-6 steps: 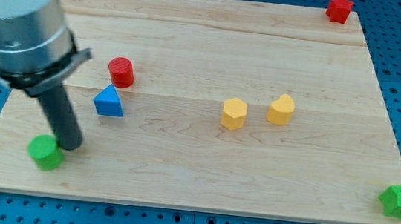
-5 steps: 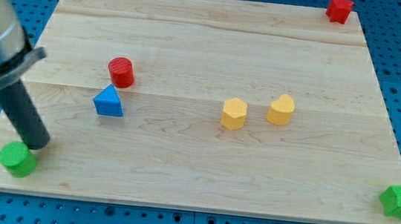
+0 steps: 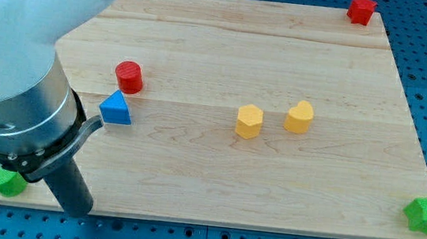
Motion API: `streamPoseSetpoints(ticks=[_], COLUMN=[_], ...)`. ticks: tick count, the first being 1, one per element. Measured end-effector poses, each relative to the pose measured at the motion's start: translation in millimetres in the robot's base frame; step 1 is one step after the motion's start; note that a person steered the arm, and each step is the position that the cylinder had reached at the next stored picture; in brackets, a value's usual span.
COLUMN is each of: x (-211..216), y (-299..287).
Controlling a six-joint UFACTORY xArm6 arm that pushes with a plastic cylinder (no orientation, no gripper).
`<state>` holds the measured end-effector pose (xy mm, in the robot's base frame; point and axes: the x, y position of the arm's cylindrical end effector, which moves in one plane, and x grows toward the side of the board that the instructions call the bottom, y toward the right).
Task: Move green circle to the bottom left
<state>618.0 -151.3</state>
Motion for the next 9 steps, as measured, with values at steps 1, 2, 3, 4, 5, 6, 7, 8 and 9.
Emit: streamPoseSetpoints(ticks=[1,2,3,4,5,6,7,8,9], x=[-2,-3,-10,-9,-23,-42,-43,-43,-46], y=[-39,-83,-80,-50,-17,-36,-72,-93,-91])
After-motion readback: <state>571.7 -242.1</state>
